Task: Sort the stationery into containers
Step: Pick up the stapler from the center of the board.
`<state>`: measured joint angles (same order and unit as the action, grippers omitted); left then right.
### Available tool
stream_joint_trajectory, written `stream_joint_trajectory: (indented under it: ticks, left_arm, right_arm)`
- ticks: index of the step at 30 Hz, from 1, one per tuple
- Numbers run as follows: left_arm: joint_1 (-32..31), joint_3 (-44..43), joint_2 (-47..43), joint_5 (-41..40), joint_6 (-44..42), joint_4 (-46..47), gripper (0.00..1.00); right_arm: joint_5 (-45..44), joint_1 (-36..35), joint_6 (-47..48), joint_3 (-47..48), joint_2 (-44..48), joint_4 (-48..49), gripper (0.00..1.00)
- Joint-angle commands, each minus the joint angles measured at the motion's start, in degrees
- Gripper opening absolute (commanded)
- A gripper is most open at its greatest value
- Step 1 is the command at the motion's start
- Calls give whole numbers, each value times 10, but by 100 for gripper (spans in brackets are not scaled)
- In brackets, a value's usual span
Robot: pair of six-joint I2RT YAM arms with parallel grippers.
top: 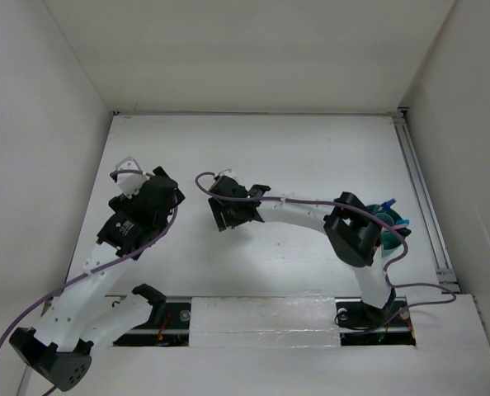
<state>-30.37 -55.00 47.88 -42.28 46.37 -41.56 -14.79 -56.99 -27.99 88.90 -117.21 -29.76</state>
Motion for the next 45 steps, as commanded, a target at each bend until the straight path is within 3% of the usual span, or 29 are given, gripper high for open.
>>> stream_joint_trajectory:
  ticks: [1,10,19,29,37,45]
  left_arm:
    - [1,-17,11,3,-13,7,100]
    - [1,-12,6,14,-24,17,100]
    - [1,-12,6,30,-36,28,100]
    - [1,-12,6,35,-41,33,100]
    - [1,-6,6,35,-41,33,100]
    - [1,-6,6,35,-41,33,100]
  right_arm:
    - [8,0,22,49,-18,29,73]
    - [-41,0,28,129,-85,-33,73]
    - [-73,0,34,134,-91,-52,72]
    - [-61,0,64,172,-108,-86,66]
    - [-50,0,65,172,-108,-86,55]
    - [-38,0,75,195,-124,-103,52]
